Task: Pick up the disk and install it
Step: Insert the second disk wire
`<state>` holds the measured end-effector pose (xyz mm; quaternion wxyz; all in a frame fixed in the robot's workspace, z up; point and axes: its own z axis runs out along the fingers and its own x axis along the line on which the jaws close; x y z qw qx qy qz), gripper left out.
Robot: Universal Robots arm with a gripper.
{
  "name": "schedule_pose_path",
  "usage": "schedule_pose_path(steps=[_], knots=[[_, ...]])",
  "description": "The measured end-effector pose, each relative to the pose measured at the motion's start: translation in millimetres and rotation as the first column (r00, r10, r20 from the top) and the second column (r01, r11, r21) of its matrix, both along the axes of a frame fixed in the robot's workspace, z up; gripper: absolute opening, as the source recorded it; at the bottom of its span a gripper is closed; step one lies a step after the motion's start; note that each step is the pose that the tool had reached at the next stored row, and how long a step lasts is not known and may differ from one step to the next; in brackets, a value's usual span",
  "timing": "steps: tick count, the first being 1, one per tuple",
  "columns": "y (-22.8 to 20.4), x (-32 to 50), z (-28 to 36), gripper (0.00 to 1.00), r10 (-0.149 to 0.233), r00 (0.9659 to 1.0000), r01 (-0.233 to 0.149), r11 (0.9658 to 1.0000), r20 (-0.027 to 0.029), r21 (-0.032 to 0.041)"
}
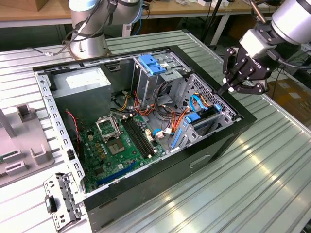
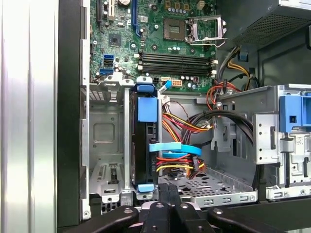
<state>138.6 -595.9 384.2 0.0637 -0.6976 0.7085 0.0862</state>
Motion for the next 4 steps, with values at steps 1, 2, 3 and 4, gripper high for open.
schedule_pose_path(steps=[1,2,3,4], knots=[[0.0,0.0,0.1,0.11,0.0,1.0,0.0,1.0,0.0,-0.0001],[0.0,0.0,0.0,0.11,0.0,1.0,0.0,1.0,0.0,0.0],[0.0,0.0,0.0,0.11,0.0,1.0,0.0,1.0,0.0,0.0],[0.0,0.0,0.1,0.11,0.0,1.0,0.0,1.0,0.0,0.0]])
